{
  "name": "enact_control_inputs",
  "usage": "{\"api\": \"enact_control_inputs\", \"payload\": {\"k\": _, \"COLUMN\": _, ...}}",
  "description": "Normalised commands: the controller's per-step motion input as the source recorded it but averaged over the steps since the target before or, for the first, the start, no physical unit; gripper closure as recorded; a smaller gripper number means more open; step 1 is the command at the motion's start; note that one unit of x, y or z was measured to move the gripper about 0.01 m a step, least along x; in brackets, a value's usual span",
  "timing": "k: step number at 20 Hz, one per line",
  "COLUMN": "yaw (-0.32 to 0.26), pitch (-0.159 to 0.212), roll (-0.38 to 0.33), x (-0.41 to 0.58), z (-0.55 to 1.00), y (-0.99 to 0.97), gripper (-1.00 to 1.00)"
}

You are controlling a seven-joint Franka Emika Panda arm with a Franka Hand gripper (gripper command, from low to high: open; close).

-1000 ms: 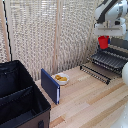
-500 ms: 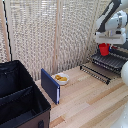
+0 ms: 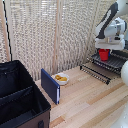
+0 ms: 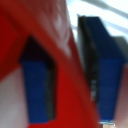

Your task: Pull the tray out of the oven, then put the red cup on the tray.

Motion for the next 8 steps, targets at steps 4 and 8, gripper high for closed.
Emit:
{"api": "enact_control_inputs", "payload": {"k": 4, "yaw": -0.304, "pitch": -0.097, "roll": 0.0, "x": 0.001, "z": 0.31, "y": 0.17, "gripper": -1.0}}
{"api": "enact_control_inputs", "payload": {"k": 8, "yaw": -0.216, "pitch": -0.057, "roll": 0.0, "x": 0.0, "z": 0.28, "y": 0.12, "gripper": -1.0}}
